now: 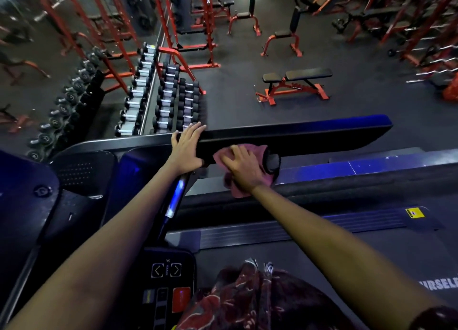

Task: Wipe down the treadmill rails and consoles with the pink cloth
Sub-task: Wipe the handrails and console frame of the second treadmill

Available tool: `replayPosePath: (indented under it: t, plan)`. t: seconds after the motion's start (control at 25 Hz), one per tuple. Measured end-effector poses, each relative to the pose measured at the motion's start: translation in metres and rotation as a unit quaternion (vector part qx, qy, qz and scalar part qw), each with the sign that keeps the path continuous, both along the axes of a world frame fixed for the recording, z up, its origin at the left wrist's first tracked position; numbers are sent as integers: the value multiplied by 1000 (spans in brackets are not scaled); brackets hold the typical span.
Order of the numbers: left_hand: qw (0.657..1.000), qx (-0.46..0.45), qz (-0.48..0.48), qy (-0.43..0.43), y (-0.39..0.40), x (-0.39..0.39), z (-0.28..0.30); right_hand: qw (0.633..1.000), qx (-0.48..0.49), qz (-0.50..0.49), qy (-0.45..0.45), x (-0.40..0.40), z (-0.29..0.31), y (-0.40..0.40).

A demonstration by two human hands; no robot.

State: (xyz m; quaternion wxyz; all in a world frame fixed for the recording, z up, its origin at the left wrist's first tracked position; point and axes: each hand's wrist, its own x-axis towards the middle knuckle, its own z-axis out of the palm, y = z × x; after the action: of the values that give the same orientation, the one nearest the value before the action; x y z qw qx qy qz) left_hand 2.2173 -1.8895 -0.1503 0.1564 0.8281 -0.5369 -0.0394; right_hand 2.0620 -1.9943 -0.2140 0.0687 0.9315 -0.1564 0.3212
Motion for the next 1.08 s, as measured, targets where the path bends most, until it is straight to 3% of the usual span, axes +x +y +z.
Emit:
replayPosePath:
  t: [0.24,0.36,0.48,0.72,0.92,1.08]
  plan:
    - [999,-30,19,37,1,-1,2,996,46,20,-67,20,32,10]
    - [997,-48,32,49,2,0,-1,998,-11,64,-15,33,28,23]
    - [988,-78,125,54,3,-2,2,992,-61,97,48,17,16,6]
    - [983,-73,151,71,2,1,2,992,122,22,-37,48,68,22]
    - [983,-76,146,82,2,2,1,974,202,-12,104,47,93,14]
    - [985,-56,149,70,0,0,6,940,309,-80,119,54,106,-10]
